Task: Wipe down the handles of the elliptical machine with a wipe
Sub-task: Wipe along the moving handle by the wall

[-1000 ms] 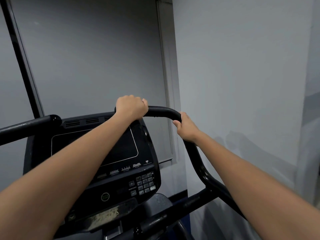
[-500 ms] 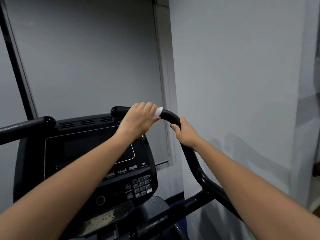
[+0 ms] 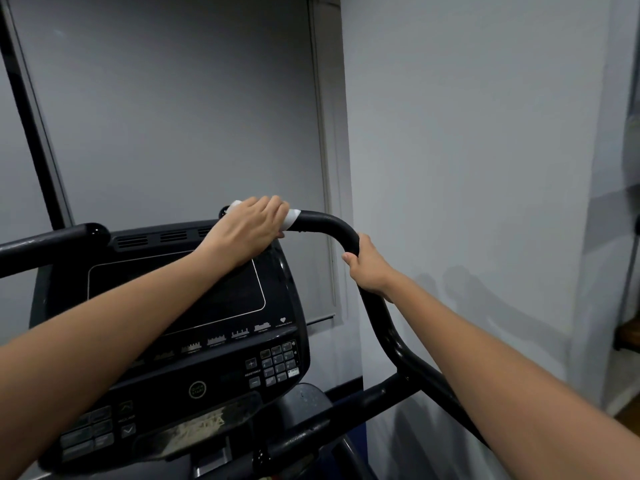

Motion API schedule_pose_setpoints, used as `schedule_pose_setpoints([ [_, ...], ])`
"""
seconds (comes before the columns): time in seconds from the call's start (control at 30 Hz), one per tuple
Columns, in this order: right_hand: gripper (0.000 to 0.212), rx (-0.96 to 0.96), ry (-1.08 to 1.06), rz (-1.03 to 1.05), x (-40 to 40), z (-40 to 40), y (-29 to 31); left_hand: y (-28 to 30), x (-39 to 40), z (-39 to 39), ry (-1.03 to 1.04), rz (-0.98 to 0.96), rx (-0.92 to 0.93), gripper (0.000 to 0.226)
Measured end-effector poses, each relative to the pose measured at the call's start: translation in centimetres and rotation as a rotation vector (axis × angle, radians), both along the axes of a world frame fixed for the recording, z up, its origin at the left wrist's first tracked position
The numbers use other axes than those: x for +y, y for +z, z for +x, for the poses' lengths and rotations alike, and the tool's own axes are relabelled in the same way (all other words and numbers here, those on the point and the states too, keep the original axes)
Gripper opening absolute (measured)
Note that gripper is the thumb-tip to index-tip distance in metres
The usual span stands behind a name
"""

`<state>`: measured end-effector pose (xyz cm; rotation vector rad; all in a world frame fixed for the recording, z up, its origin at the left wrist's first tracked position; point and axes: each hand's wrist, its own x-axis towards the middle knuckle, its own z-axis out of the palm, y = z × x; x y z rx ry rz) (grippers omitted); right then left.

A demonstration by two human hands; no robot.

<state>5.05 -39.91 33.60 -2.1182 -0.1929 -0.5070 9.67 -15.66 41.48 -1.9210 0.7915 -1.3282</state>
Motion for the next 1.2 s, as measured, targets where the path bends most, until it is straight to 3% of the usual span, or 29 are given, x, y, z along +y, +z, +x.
schedule_pose_setpoints([
  [0.2,0.043,-0.049,0.015,0.020,-0.3,0.4,-0.6,-1.3,-6.0,0.6,0.025,0.009,-0.034,0.031],
  [0.33,0.044,-0.069,-0.008,0.022,-0.4,0.4,-0.9,-1.4,-8.5,1.4,0.020,0.072,0.003,0.018],
  [0.43,0.042,-0.073,-0.025,0.012,-0.2,0.1,-1.1,-0.9,-8.4,1.2,0.003,0.102,0.066,0.026],
  [0.7,0.042,-0.028,-0.027,-0.023,-0.5,-1.2,-1.6,0.9,-2.8,-0.5,-0.039,-0.127,0.287,0.041],
  [0.93,0.041,0.003,-0.016,-0.024,-1.1,-1.5,-3.0,1.5,0.2,-0.9,0.019,-0.061,0.202,0.036],
  [1.2,0.037,0.005,-0.027,0.000,-1.1,-1.5,-3.3,0.2,-7.3,0.1,0.084,0.000,0.154,0.033],
])
